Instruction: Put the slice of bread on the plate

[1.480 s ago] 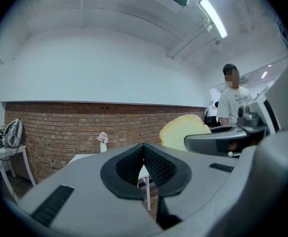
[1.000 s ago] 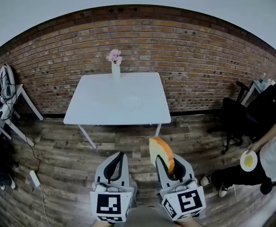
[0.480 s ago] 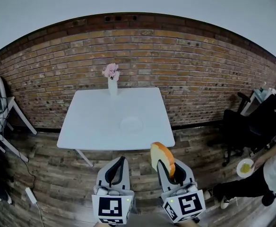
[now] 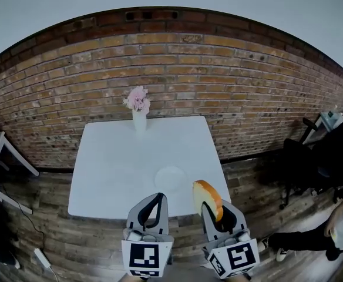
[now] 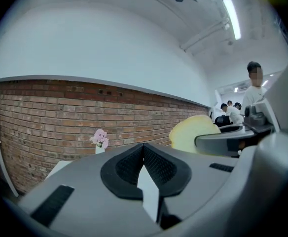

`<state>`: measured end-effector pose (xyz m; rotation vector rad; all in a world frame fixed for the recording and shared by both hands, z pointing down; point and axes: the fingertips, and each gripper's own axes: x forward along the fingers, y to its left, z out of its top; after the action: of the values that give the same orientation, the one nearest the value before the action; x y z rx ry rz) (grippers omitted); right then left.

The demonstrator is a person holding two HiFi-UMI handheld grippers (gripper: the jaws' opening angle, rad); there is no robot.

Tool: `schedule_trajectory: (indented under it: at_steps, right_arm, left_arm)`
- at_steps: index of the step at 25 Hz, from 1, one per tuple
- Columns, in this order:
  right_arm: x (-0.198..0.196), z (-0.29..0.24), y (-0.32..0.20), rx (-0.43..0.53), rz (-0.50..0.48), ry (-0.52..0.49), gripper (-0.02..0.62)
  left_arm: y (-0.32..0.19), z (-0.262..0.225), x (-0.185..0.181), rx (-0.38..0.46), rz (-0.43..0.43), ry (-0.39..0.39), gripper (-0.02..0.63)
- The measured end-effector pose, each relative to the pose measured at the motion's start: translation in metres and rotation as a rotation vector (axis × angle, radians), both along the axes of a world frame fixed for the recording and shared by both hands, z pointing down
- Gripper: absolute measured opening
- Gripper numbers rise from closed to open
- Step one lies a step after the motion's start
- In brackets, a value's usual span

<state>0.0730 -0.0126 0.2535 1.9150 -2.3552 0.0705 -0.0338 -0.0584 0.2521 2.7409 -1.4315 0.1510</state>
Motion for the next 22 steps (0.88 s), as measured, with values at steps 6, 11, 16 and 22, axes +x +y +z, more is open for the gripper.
schedule_trajectory:
  at_steps: [6, 11, 16, 22]
  right_arm:
    - [0.005, 0.004, -0.073, -0.028, 0.042, -0.011, 0.098]
    - [0.008, 0.015, -0.106, -0.06, 0.069, -0.022, 0.098]
    - [0.011, 0.033, -0.12, -0.098, 0.062, -0.028, 0.098]
    - [0.008, 0.042, -0.138, -0.047, -0.02, -0.004, 0.098]
  left_arm:
    - [-0.077, 0.004, 0.004, -0.007, 0.048, -0.031, 0.011]
    - [-0.114, 0.017, 0.008, -0.047, 0.078, -0.03, 0.011]
    - [-0.128, 0.037, 0.01, -0.084, 0.087, -0.039, 0.011]
    - [-0.137, 0.056, 0.013, -0.08, 0.111, -0.066, 0.011]
